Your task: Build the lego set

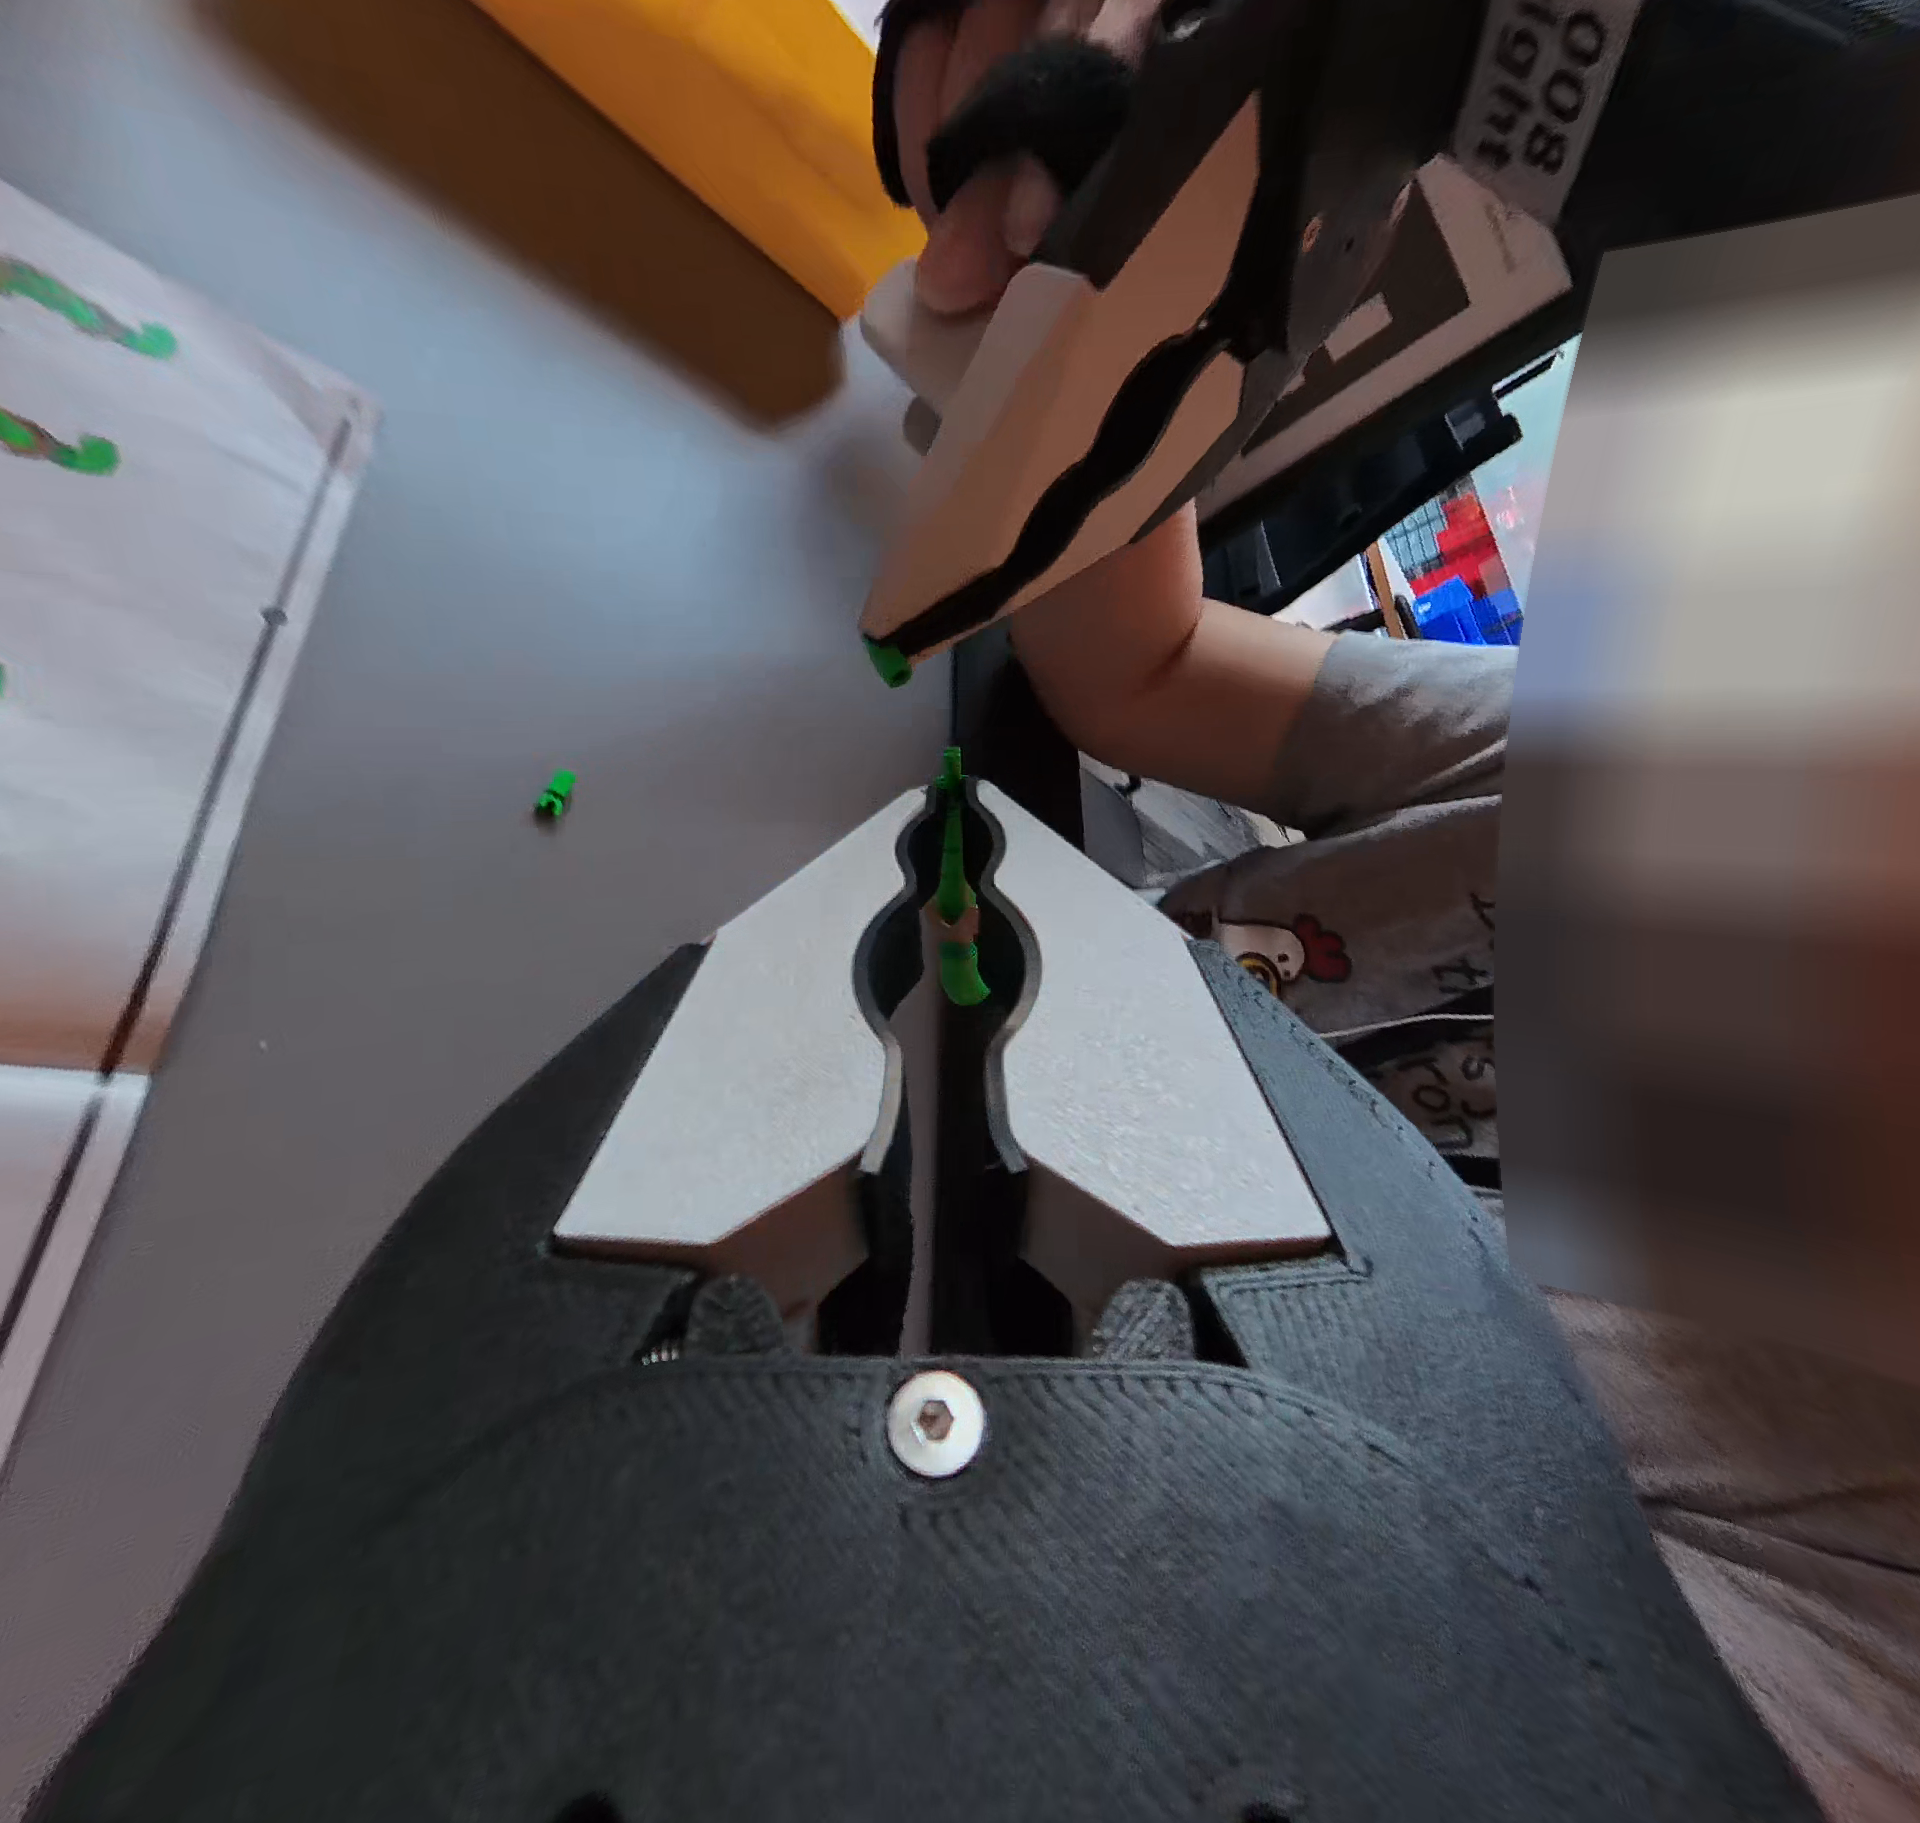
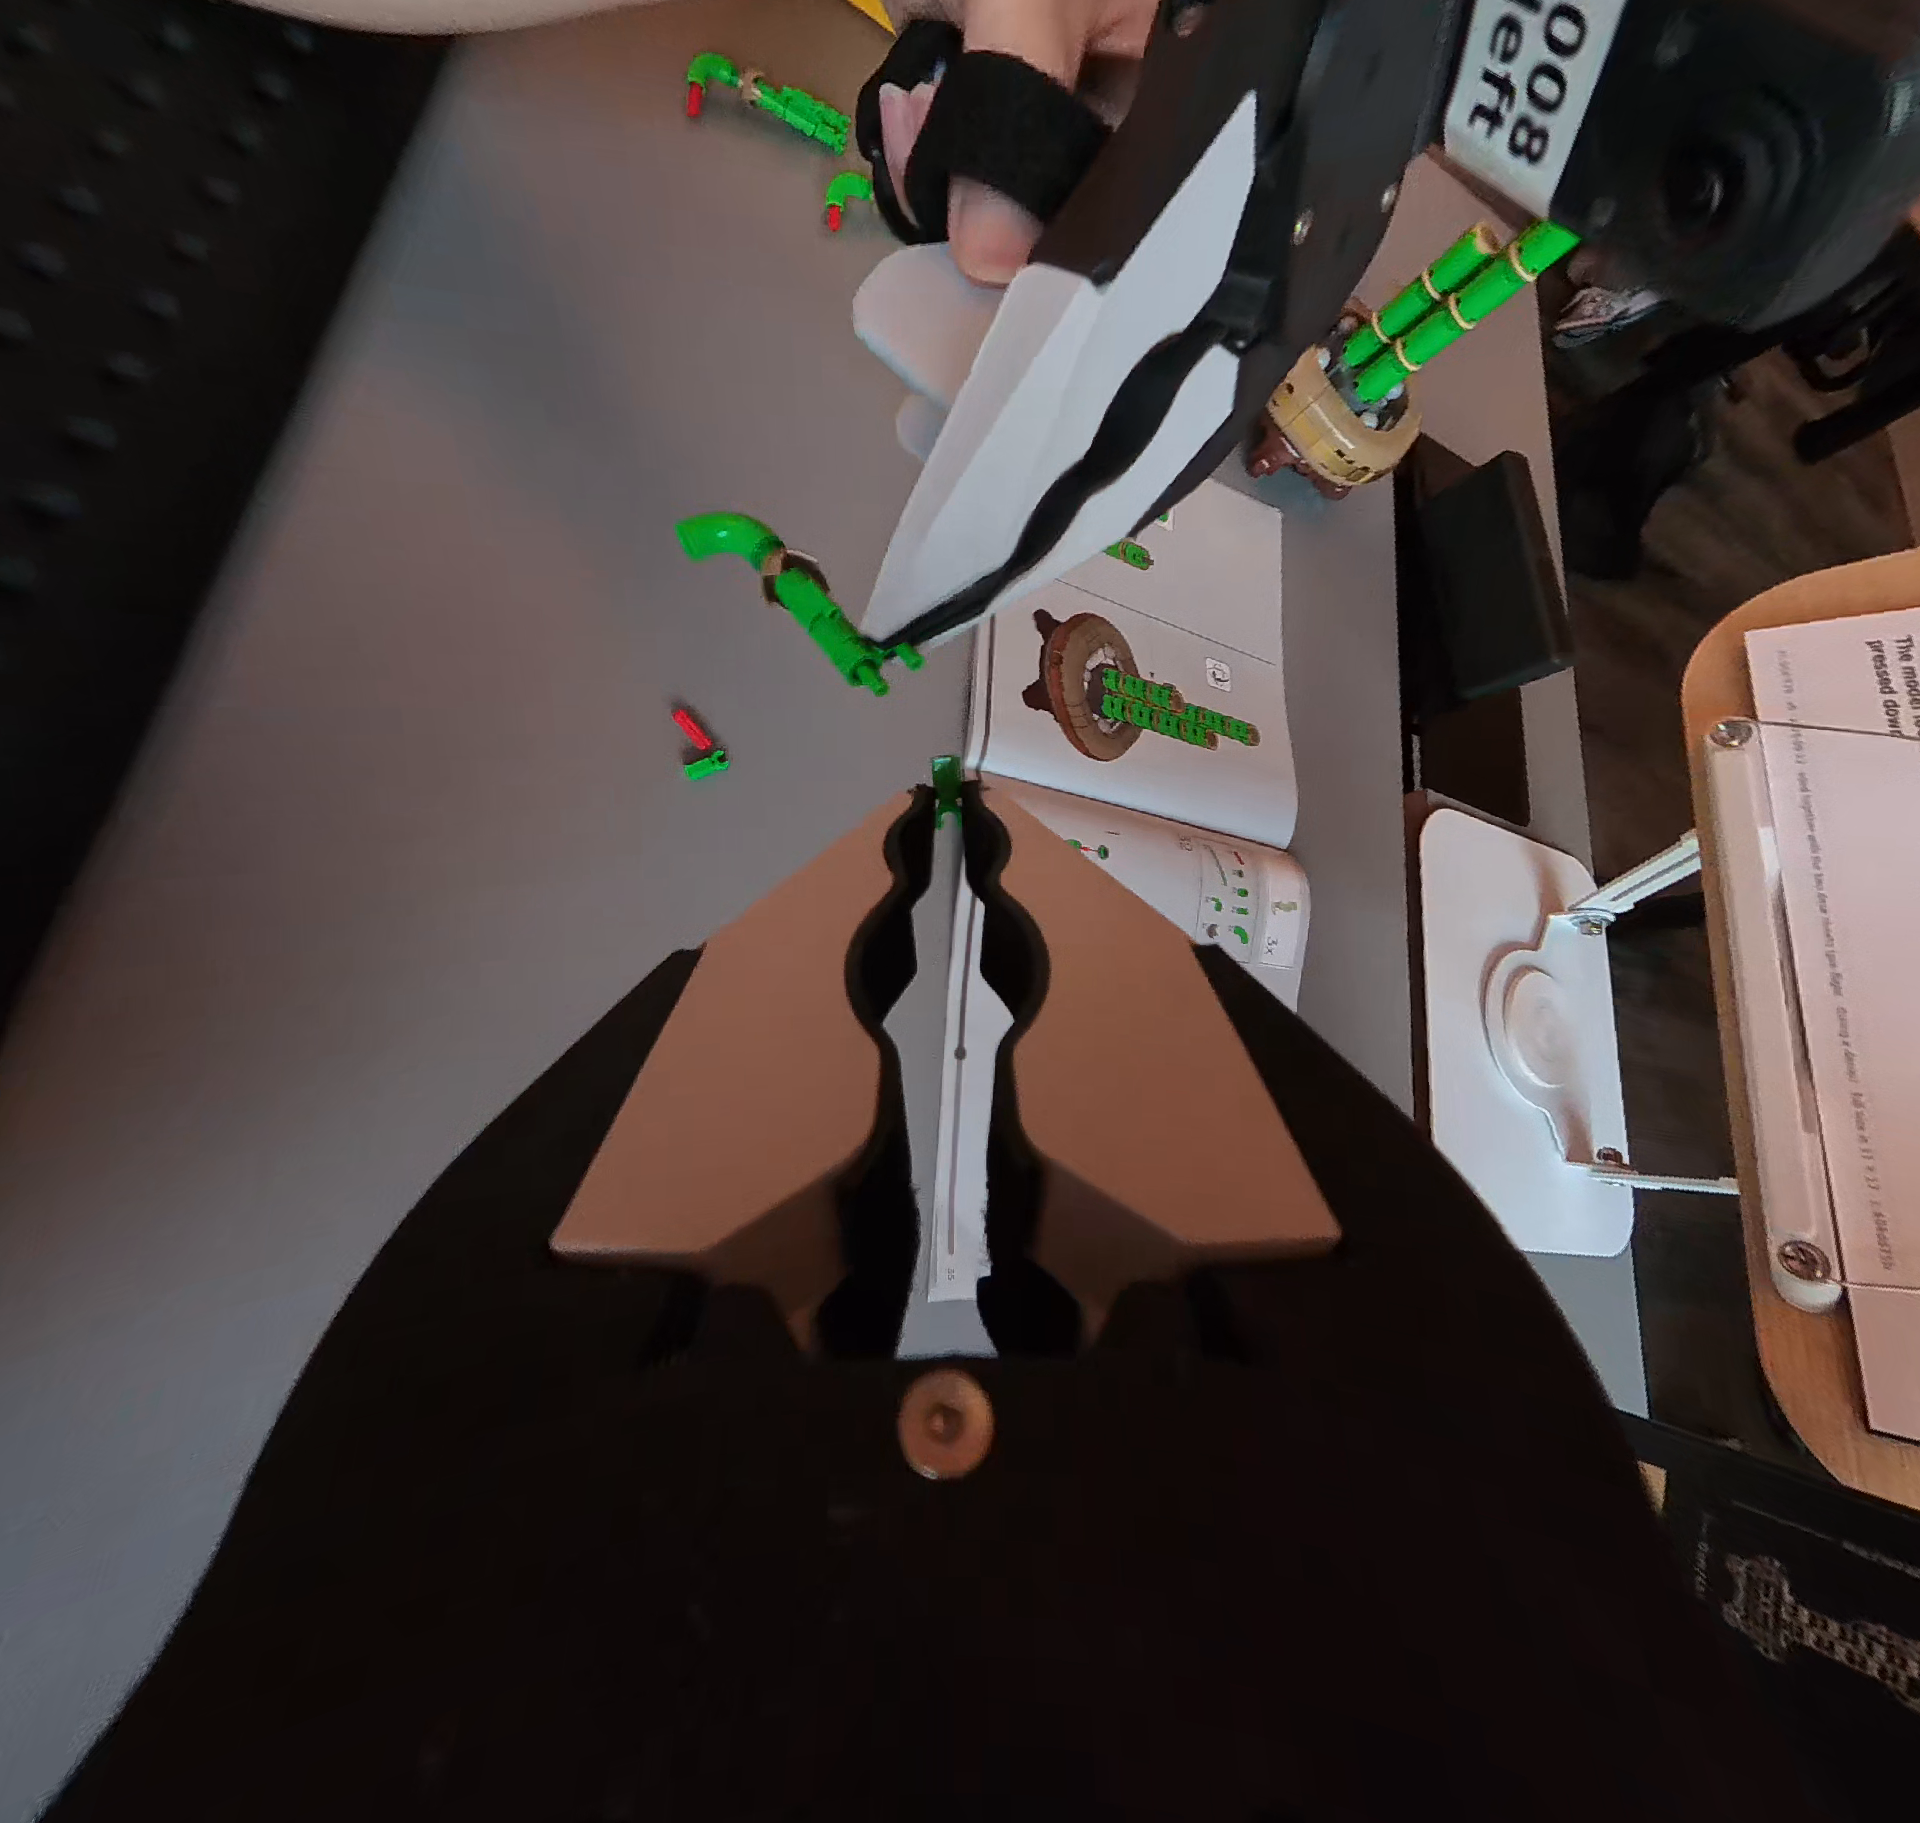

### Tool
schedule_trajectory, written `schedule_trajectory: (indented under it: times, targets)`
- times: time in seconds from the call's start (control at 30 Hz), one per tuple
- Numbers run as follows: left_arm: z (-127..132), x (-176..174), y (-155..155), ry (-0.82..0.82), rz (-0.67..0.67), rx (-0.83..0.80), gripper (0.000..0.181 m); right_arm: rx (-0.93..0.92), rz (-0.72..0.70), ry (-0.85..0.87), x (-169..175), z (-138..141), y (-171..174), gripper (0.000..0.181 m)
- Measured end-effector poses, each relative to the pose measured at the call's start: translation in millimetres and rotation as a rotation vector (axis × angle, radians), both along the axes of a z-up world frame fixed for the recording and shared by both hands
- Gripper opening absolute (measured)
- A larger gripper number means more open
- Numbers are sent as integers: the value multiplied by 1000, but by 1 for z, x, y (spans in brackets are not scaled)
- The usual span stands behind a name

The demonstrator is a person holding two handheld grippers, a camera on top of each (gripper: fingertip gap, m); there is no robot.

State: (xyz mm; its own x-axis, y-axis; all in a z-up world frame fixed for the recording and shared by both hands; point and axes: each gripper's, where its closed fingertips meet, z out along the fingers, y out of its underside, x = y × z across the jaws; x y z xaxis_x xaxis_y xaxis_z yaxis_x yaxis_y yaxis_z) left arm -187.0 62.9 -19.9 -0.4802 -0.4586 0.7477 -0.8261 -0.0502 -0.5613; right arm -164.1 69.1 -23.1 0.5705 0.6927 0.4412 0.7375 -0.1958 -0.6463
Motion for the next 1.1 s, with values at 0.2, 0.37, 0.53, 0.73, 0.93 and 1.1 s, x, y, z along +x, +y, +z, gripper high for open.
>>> schedule_trajectory:
  times: [0.2,0.37,0.53,0.73,0.93,1.1]
  targets:
    - [-14,-11,-9,115,-62,5,2,-68,55,-33,-17,-7,-8,4]
    - [-22,-17,-12,173,-94,13,2,-127,77,-89,-27,-18,-11,4]
    - [-27,-19,-13,198,-106,18,1,-148,87,-128,-33,-23,-10,4]
    - [-30,-21,-15,216,-116,28,1,-171,90,-150,-35,-27,-12,4]
    - [-35,-23,-16,232,-129,46,2,-200,103,-154,-38,-31,-16,4]
    - [-39,-22,-17,243,-130,60,2,-222,97,-164,-37,-34,-16,4]
